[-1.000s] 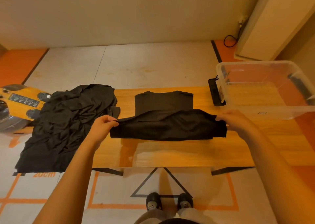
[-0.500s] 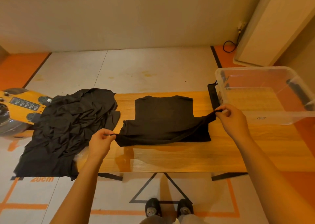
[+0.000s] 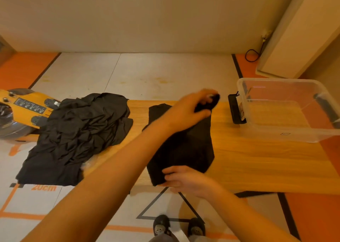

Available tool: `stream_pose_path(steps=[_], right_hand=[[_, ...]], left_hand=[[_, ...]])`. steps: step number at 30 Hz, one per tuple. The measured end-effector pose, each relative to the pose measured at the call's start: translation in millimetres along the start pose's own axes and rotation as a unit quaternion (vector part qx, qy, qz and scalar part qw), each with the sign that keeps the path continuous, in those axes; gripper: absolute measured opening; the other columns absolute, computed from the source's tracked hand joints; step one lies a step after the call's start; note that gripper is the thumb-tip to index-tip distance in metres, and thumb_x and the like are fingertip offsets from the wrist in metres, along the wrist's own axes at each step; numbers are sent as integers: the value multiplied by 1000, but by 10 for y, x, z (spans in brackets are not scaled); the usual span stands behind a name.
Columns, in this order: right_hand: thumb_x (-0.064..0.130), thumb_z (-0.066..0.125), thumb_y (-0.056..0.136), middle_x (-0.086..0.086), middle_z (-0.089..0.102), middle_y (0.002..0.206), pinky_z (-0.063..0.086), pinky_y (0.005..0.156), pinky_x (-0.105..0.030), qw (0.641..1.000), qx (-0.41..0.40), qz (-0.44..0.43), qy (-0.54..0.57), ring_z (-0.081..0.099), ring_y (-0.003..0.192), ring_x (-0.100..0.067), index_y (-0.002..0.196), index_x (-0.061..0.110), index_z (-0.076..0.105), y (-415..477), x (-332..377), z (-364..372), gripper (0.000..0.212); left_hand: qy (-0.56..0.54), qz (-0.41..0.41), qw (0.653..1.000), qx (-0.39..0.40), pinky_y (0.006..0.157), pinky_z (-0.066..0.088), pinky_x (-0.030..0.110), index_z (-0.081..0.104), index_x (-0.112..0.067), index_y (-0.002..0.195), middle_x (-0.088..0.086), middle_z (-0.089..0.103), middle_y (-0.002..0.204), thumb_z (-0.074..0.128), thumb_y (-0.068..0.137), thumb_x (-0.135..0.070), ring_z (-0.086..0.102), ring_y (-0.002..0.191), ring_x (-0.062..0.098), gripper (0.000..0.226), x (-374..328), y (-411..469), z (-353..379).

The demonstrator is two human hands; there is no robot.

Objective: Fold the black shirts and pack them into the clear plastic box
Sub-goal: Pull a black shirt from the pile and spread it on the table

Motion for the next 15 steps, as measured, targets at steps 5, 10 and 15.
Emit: stream_pose_path(steps=[5, 10, 15], right_hand=[[13, 59, 95, -5, 71, 107, 56, 72, -24, 997, -72, 7, -1, 70, 94, -16, 123, 11, 58, 23, -28, -536, 28], [6, 62, 91, -13, 62, 107, 51, 76, -31, 944, -328, -39, -15, 61, 96, -23, 103, 12, 60, 99, 252, -1518, 14], [20, 62, 93, -9, 50, 133, 45, 91, -33, 869, -416, -61, -260, 47, 124, -26, 129, 16, 52, 319, 419, -1901, 38]], left_hand=[[1, -187, 978, -96, 93, 38, 11, 41, -22, 142, -2, 52, 134, 64, 91, -24, 49, 125, 10, 55, 1213, -937, 265], [102, -432, 888, -122, 98, 44, 37, 40, -11, 138, 9, 45, 134, 76, 75, -47, 44, 124, 26, 81, 2122, -2126, 664], [203, -448, 866, -86, 84, 47, 32, 52, -13, 118, 7, 52, 117, 79, 66, -56, 48, 107, 24, 73, 2142, -2457, 1040]])
Point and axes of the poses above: each hand's wrist, its own y-axis towards the middle knuckle, its own z-axis out of the palm, x = y × z, the point moved 9 cm from there along y, towards the middle knuckle
